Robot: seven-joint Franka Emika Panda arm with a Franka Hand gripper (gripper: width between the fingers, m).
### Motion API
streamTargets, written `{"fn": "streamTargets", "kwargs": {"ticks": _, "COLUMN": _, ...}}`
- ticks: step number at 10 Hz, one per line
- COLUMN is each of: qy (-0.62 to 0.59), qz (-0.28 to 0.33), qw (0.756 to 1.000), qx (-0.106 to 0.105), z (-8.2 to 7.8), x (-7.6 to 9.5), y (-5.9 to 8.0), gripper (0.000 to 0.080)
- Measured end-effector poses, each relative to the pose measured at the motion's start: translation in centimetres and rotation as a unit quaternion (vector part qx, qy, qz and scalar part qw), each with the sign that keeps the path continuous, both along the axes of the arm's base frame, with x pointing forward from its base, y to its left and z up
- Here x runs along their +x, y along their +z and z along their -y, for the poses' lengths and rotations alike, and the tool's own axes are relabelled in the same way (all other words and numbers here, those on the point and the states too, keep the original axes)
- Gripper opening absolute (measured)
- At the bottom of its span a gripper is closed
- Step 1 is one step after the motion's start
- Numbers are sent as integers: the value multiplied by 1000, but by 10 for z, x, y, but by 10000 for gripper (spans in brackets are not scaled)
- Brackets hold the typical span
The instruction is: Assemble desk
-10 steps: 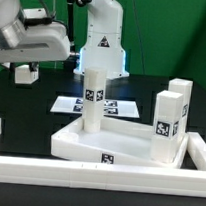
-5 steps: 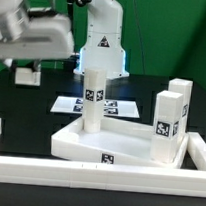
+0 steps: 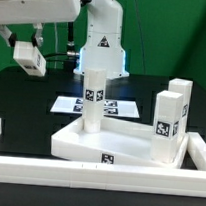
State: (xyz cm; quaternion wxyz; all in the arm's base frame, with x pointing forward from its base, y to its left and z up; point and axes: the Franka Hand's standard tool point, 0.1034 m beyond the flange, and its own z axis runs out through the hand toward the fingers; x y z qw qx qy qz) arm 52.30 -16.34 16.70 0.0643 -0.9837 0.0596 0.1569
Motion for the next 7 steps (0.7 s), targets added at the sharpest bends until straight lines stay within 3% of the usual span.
{"fn": "streamTargets", "kwargs": {"ticks": 1, "qy": -27, "qz": 39, "qw": 999, "qx": -16, "z": -11, "x": 10, "y": -3, "gripper": 288}}
{"fn": "streamTargets", "kwargs": {"ticks": 2, "qy": -35, "qz": 68, "qw": 997, "qx": -24, "z": -32, "x": 24, "y": 4, "gripper": 288}}
{"fn": "streamTargets", "kwargs": {"ticks": 4, "qy": -66, "qz": 130, "qw": 989, "qx": -32, "z": -59, "x": 59, "y": 34, "gripper": 288}}
{"fn": "streamTargets", "kwargs": {"ticks": 5, "qy": -66, "qz": 172, "qw": 982, "qx": -38, "z": -66, "x": 69, "y": 45, "gripper": 288}}
{"fn": "streamTargets", "kwargs": {"ticks": 7, "qy": -69, "qz": 251, "qw": 964, "qx": -62, "z": -65, "x": 71, "y": 46, "gripper": 288}}
